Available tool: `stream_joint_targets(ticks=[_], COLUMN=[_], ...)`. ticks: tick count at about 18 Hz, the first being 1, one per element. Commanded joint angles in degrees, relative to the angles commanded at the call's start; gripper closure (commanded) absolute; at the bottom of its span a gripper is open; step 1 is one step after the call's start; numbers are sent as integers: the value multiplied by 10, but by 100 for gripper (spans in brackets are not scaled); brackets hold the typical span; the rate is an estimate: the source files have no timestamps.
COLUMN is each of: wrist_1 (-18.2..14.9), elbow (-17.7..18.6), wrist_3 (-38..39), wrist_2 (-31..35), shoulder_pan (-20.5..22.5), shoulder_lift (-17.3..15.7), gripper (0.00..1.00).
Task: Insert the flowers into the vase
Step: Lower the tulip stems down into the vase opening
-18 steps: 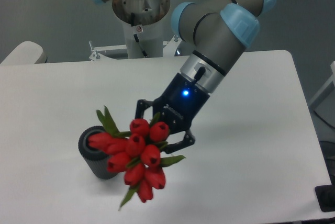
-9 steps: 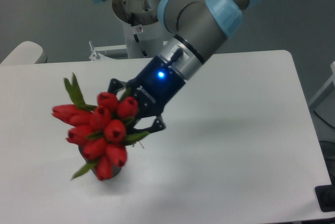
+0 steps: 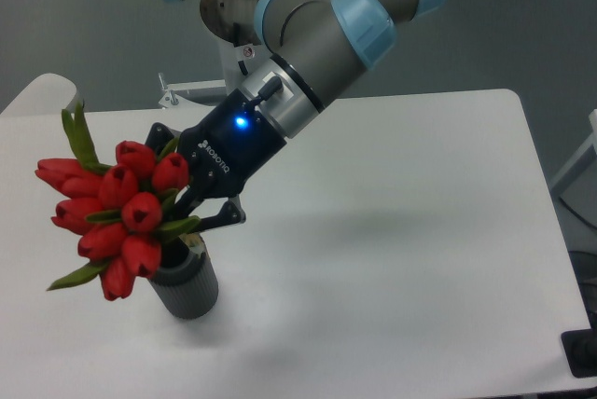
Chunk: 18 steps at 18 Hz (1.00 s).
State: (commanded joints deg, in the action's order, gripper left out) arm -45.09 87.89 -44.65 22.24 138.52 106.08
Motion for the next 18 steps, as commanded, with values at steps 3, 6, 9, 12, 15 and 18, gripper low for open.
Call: stream_joint_targets(ticks=[3,6,9,12,15,18], wrist_1=[3,4,4,4,4,4], elbow=[1,5,14,16,19,31], wrist_3=[-4,-7,-18,-29,-31,-50], wrist_2=[-25,-27,-27,-27,-26,-26], shoulder_pan=[-3,-8,-8,-8,-7,-8], shoulder_lift=[1,2,1,2,2,2], gripper=[71,72,72,72,72,72])
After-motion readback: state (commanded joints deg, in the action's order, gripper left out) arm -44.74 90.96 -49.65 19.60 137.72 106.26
